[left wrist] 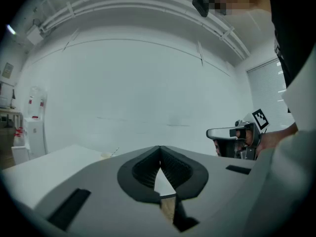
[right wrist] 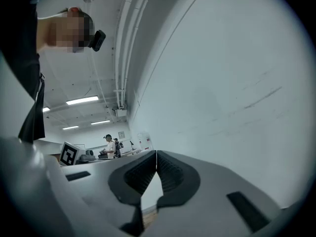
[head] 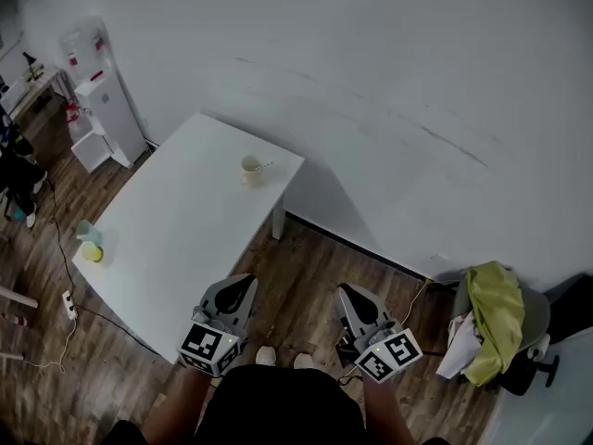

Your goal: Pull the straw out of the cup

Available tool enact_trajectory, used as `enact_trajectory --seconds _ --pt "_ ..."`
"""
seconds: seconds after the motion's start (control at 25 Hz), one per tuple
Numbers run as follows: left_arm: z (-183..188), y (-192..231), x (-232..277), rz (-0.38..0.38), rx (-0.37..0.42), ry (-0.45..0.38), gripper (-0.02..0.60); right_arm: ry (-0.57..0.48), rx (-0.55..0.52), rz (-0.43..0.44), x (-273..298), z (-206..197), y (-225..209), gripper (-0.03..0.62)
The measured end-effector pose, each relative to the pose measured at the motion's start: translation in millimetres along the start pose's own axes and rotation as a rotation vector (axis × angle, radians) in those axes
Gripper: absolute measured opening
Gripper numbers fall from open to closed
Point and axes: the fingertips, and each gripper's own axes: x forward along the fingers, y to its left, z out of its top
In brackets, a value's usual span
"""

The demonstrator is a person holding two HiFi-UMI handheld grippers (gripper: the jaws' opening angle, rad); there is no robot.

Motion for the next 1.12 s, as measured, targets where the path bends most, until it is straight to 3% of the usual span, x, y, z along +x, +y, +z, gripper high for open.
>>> enact_trajectory --seconds 0.48,1.12 --pt "-6 24 -15 -0.029 -0.010 0.000 0.014 0.030 -0.003 -0.046 18 -15 15 0.023" --pt "-19 53 -37 -0.025 -0.037 0.007 0.014 0.064 -0.012 -0.043 37 -30 38 0.023"
